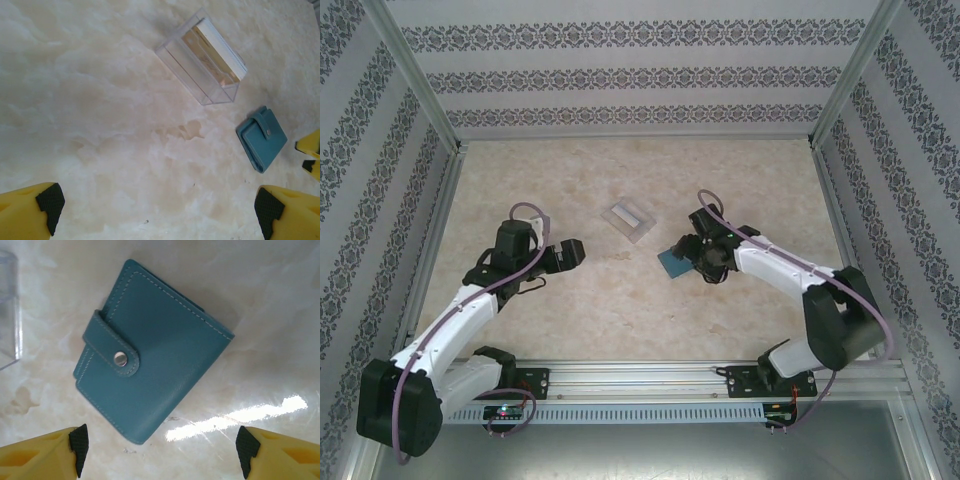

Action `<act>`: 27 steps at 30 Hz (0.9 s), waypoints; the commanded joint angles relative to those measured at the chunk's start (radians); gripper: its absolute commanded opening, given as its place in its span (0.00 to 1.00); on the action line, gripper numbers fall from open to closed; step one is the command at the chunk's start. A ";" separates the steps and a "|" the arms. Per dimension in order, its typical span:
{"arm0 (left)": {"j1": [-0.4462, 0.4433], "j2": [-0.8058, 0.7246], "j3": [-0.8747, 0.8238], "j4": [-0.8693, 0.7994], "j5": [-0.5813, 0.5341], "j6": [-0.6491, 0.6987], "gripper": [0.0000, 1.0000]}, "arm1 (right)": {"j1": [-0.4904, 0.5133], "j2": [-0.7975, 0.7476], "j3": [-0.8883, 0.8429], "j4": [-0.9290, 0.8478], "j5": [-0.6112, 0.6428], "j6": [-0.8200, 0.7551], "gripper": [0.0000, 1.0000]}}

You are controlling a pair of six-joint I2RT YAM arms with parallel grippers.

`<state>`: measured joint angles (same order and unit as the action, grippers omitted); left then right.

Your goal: Put the credit cards into the card holder

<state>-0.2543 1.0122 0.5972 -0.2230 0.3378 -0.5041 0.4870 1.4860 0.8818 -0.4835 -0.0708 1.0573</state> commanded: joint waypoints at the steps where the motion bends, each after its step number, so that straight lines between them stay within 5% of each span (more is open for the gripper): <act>1: -0.022 0.017 0.029 0.055 0.018 0.012 0.99 | 0.004 0.059 0.057 0.001 -0.018 0.011 0.80; 7: -0.029 0.039 0.055 0.041 0.024 0.009 0.99 | 0.021 0.188 0.115 0.022 -0.081 -0.205 0.74; 15: -0.028 0.079 0.070 0.054 0.066 -0.002 1.00 | 0.082 0.231 0.162 -0.267 0.134 -0.419 0.71; 21: -0.036 0.114 0.054 0.097 0.067 -0.008 1.00 | 0.042 0.147 0.108 -0.386 0.317 -0.424 0.75; 27: -0.088 0.139 0.057 0.138 0.052 0.018 0.99 | 0.026 0.068 0.106 -0.221 0.166 -0.372 0.75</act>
<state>-0.3210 1.1408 0.6384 -0.1478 0.3855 -0.5045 0.4911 1.5898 0.9840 -0.7639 0.1226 0.6632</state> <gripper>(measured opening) 0.993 0.749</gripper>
